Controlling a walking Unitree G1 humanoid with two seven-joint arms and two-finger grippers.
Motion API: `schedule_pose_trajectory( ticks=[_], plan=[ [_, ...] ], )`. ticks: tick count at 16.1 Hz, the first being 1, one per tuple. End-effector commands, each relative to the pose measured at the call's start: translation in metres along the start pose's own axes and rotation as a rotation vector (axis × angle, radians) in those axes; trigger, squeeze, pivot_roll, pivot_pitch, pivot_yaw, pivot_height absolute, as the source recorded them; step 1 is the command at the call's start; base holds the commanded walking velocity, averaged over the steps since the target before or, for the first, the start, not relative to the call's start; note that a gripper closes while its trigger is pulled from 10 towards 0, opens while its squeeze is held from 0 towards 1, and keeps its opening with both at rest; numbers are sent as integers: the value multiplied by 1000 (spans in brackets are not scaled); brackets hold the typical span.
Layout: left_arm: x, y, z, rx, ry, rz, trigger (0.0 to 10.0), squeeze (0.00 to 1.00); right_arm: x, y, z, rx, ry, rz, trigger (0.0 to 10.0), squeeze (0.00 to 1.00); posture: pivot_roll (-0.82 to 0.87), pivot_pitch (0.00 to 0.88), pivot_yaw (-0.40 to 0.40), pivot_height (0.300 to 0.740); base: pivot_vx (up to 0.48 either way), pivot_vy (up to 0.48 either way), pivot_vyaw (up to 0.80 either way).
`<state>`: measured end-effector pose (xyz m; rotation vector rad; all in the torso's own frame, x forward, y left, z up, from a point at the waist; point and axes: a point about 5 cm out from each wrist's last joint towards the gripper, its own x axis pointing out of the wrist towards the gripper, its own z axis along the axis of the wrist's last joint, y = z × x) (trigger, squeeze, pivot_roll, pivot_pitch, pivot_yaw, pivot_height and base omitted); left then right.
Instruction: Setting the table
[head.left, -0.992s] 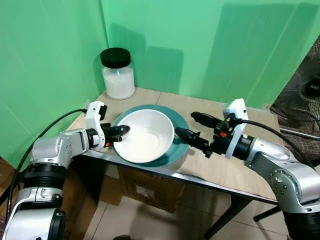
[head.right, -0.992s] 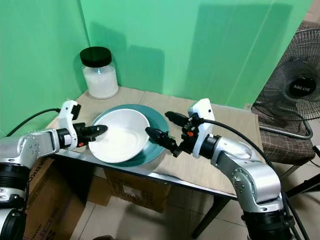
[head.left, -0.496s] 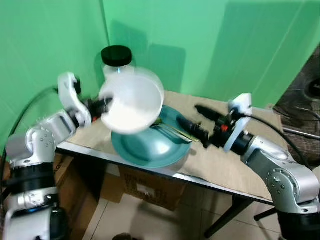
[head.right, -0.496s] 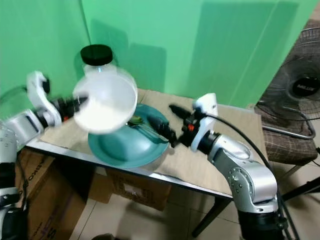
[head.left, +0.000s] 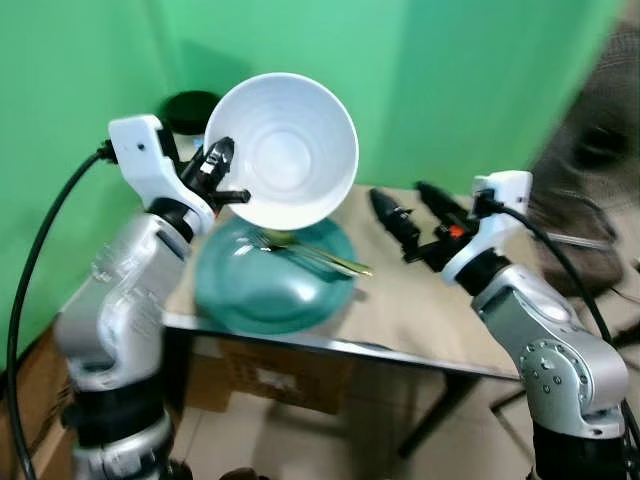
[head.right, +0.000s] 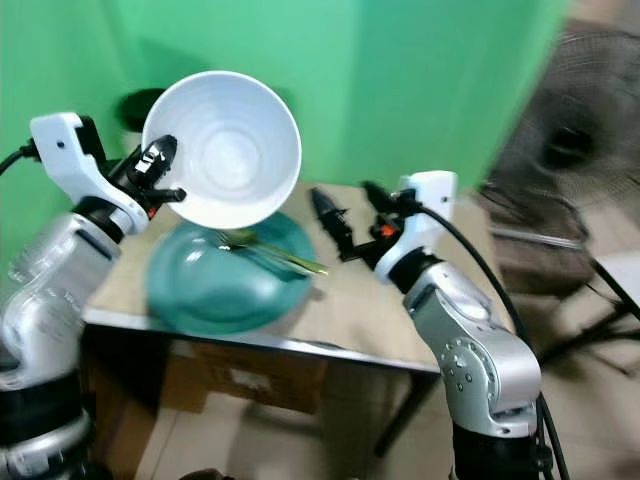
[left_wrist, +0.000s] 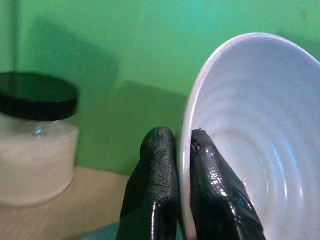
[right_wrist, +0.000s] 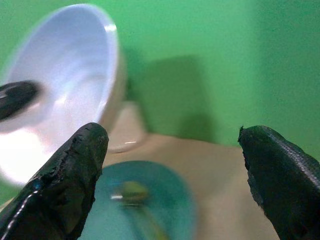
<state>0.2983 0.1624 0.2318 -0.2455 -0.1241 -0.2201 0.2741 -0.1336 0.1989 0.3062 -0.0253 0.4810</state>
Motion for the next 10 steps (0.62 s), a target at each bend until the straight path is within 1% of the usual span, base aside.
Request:
schedule_pose_trajectory(
  ticks=[1,2,3,4,5,6,7,8,9,10],
  plan=[
    [-1,-6,11,41,-71,-3,0,0,-3,-1,7,-17,-38,-40,10000,0,8,0,-16,740,0,0,-788],
    [-8,-14,13,119,-125,6,0,0,-8,-2,7,-3,-54,-111,10000,0,7,0,-16,740,0,0,-788],
    [-16,-22,16,178,-171,-6,0,0,-15,-1,7,-72,-54,-154,10000,0,4,0,-17,740,0,0,-788],
    [-22,-24,15,193,-187,2,2588,0,-18,0,7,-120,-62,-172,10000,0,4,0,-17,740,0,0,-788],
    [-24,-26,13,228,-195,12,7961,0,-19,0,8,-143,-78,-187,10000,0,2,0,-13,740,0,0,-788],
    [-26,-28,11,260,-197,15,10000,0,-18,0,9,-158,-93,-204,10000,0,3,0,-10,740,0,0,-800],
    [-26,-31,6,284,-181,12,10000,0,-17,0,10,-158,-111,-241,10000,0,5,0,-11,740,0,0,-788],
    [-27,-34,2,318,-184,3,10000,0,-15,0,9,-170,-116,-269,10000,0,5,0,-11,740,0,0,-800],
    [-28,-34,0,331,-190,3,10000,0,-14,1,8,-175,-113,-277,10000,0,4,0,-9,740,0,0,-800],
    [-28,-29,-7,323,-157,29,10000,0,-13,1,5,-180,-104,-287,10000,0,1,0,-5,740,0,0,-800]
  ],
)
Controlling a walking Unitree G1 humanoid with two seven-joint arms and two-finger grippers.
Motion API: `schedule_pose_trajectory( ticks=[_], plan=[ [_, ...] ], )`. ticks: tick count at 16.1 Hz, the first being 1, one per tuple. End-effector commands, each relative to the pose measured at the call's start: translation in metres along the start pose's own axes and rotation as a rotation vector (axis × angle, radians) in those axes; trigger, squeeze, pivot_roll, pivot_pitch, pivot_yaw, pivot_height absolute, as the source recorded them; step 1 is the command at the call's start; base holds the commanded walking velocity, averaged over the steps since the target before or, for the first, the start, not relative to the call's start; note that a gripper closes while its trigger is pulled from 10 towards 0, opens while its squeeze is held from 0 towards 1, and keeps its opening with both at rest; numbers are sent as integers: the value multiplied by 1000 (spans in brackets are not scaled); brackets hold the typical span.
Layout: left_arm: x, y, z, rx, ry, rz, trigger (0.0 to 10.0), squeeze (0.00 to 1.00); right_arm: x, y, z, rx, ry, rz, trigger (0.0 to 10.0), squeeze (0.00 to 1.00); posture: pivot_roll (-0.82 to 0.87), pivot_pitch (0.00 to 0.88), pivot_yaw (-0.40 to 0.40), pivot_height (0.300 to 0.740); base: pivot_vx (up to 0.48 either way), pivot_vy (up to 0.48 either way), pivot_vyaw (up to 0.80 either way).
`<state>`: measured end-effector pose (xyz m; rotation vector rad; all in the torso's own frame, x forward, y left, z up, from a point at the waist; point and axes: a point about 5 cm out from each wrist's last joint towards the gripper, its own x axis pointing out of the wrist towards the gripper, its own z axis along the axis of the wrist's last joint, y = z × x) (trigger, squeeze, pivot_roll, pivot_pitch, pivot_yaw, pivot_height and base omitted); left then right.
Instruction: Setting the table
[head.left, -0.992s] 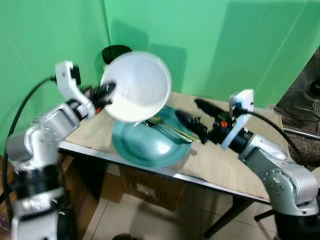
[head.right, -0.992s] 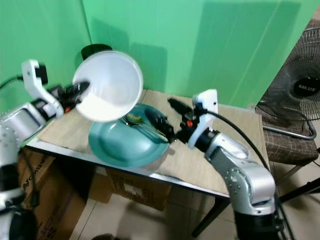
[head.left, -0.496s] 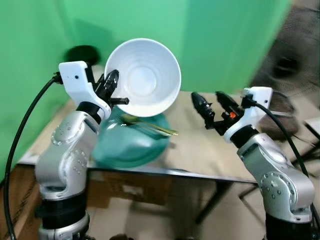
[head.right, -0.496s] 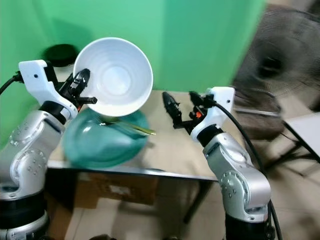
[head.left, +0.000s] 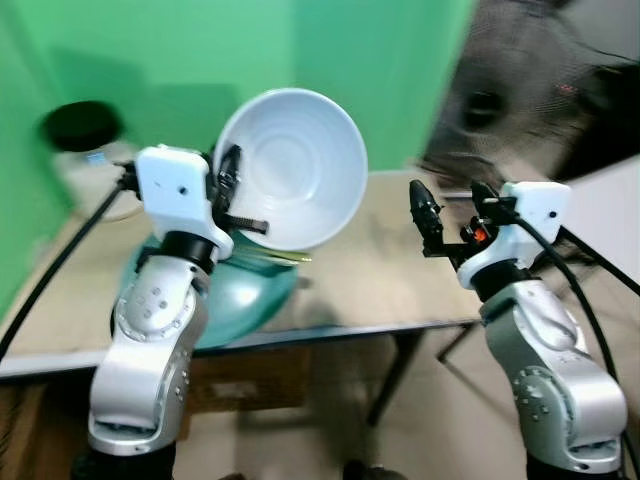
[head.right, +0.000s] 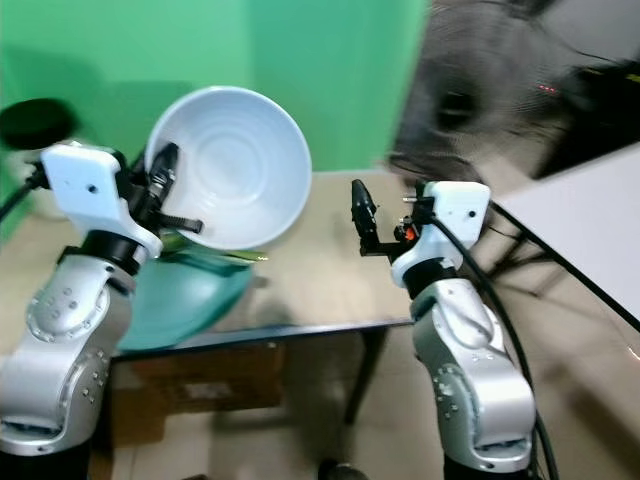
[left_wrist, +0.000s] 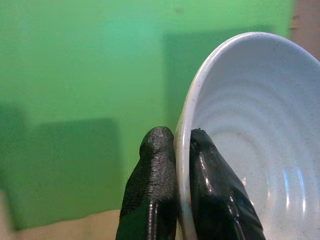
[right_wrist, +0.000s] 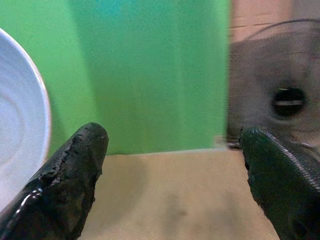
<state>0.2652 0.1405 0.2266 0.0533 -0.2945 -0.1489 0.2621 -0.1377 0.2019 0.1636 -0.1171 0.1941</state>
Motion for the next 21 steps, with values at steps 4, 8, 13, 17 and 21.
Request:
schedule_pose_trajectory(
  ticks=[4,8,13,17,21],
  plan=[
    [-5,0,-13,30,64,-9,10000,0,-2,-7,-6,-31,28,-56,10000,0,-1,0,-1,740,0,0,-800],
    [-9,2,-22,64,87,14,10000,0,-2,-11,-14,-51,71,-77,10000,0,0,0,-13,740,0,0,-800],
    [-11,11,-23,97,101,52,10000,0,1,-11,-16,-68,85,-73,10000,0,10,0,-20,740,0,-180,-800],
    [-10,11,-24,71,100,54,10000,0,0,-12,-19,-60,92,-88,10000,0,4,0,-10,740,0,-346,-800],
    [-9,10,-28,61,114,52,10000,0,-3,-15,-23,-52,103,-102,10000,0,-6,3,-2,740,0,-366,-156]
  ],
)
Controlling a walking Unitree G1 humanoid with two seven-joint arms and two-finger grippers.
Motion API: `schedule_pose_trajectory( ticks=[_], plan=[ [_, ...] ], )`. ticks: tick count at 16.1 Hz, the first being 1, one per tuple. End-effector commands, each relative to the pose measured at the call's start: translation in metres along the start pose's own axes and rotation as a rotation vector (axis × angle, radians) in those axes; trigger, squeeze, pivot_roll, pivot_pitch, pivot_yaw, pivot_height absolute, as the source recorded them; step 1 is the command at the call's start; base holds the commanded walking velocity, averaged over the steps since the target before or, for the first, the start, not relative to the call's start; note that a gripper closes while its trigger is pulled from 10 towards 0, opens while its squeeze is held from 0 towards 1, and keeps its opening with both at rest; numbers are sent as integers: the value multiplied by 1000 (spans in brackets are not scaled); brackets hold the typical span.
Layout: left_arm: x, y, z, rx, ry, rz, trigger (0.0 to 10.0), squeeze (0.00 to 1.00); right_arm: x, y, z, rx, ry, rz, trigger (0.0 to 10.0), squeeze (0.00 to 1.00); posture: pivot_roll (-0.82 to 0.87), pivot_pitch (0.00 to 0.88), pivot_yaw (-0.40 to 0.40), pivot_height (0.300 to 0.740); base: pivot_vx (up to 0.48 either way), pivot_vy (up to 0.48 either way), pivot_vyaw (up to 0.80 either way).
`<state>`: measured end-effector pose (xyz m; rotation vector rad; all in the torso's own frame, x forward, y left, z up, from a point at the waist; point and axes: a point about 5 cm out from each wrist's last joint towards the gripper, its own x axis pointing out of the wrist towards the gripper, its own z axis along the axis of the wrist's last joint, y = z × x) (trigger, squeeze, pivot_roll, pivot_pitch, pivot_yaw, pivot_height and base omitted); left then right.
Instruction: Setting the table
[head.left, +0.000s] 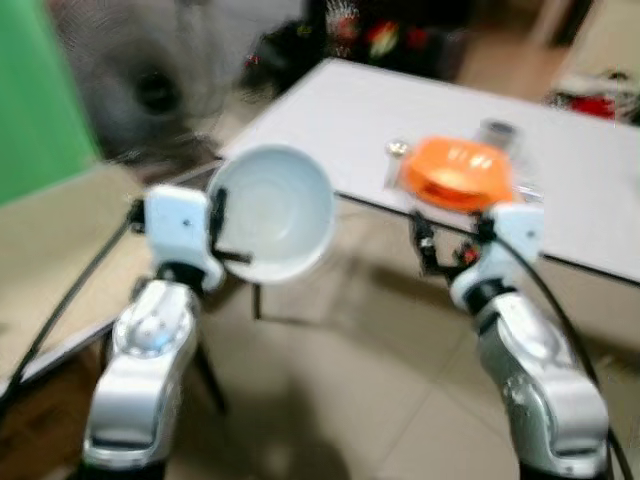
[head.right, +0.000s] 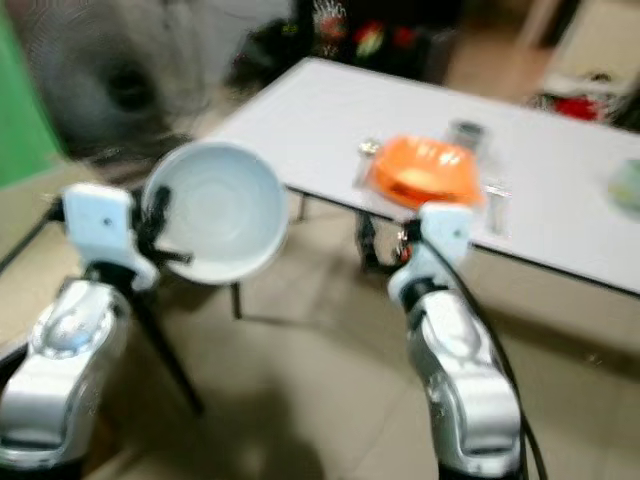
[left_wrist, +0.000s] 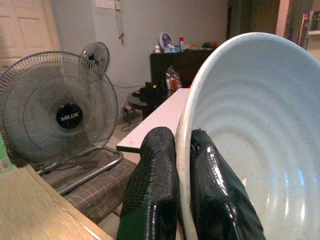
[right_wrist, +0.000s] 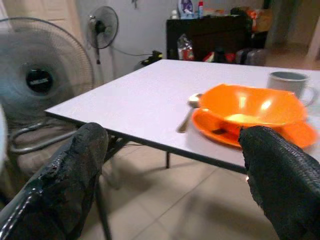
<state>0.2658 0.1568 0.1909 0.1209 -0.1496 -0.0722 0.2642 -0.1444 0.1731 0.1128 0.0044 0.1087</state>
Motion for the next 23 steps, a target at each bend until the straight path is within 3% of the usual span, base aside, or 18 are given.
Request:
schedule_pose_trajectory(
  ticks=[1,17,19,23],
  plan=[
    [2,-3,7,-9,-37,-9,10000,0,0,-4,4,-7,-15,-11,10000,0,-7,3,-3,740,0,-375,0],
    [2,-3,7,-9,-37,-9,10000,0,0,-4,4,-7,-15,-11,10000,0,-7,3,-3,740,0,-375,0],
    [3,-8,2,-57,-11,-49,10000,0,3,-9,2,-17,4,-34,10000,0,-4,4,-12,740,330,0,-788],
    [3,-9,1,-65,-4,-67,10000,0,2,-11,1,-17,8,-46,10000,0,-4,6,-10,740,338,0,-786]
  ],
)
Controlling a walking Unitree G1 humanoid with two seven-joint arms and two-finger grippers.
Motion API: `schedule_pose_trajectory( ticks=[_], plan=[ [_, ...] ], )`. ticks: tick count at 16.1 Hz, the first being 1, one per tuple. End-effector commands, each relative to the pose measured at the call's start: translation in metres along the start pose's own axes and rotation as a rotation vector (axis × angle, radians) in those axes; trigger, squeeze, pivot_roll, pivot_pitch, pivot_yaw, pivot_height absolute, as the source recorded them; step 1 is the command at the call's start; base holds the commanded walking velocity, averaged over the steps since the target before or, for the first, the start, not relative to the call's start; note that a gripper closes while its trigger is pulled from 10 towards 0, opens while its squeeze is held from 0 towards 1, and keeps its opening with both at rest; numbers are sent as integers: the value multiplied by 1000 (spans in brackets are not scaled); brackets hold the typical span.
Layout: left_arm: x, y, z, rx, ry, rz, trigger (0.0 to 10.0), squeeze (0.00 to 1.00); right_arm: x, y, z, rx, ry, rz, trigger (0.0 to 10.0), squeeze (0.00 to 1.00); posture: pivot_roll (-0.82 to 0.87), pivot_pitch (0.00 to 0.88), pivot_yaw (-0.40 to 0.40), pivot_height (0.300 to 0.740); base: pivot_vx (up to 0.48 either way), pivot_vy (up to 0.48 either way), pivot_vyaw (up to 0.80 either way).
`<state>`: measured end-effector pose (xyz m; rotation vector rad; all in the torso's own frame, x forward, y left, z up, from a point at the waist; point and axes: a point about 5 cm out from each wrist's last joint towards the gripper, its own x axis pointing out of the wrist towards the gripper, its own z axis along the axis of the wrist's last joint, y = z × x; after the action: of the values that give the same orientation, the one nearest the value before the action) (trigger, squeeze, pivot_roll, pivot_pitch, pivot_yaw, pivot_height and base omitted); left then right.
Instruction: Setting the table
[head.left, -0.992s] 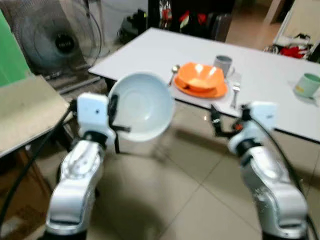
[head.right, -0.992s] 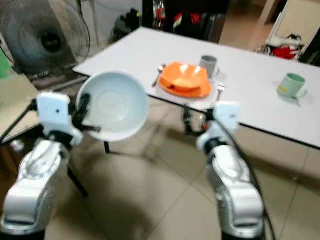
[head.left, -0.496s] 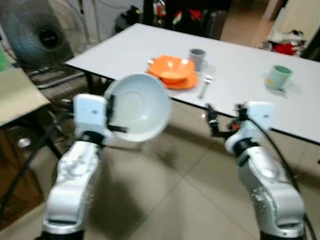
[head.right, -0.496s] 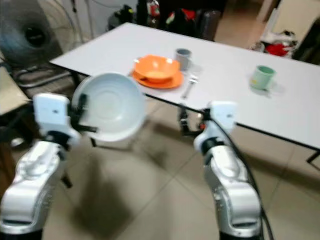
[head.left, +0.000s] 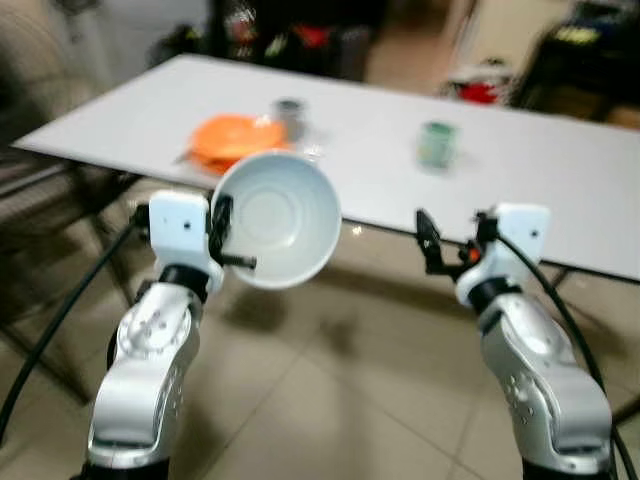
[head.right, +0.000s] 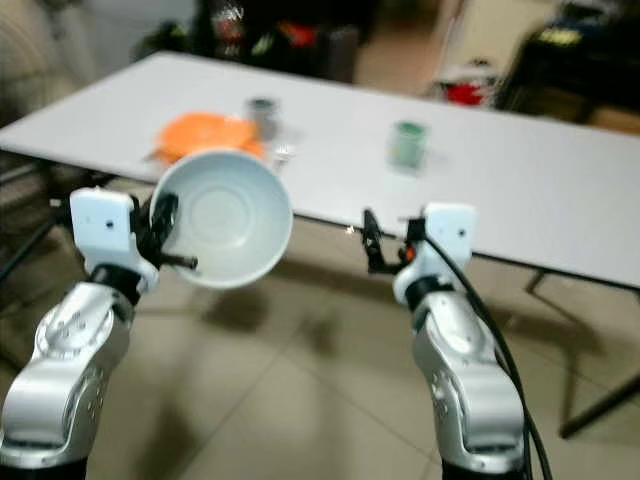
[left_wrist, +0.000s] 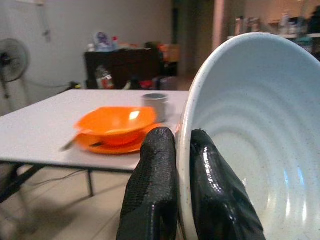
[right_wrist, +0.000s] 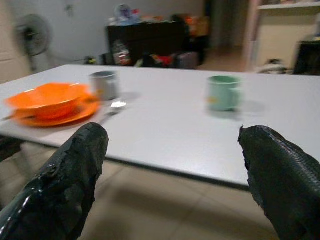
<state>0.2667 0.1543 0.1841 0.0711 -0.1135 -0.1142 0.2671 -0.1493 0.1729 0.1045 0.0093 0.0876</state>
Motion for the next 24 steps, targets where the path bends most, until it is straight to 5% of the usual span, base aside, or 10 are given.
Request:
schedule_pose_trajectory(
  ticks=[1,24],
  plan=[
    [3,-7,7,-11,-35,-29,10000,0,0,-6,1,-10,4,-24,10000,0,-4,6,-10,740,352,0,-788],
    [7,-10,4,-28,-14,-109,10000,0,-4,-3,-1,-5,-9,-29,10000,0,-12,3,24,740,381,0,-263]
  ],
)
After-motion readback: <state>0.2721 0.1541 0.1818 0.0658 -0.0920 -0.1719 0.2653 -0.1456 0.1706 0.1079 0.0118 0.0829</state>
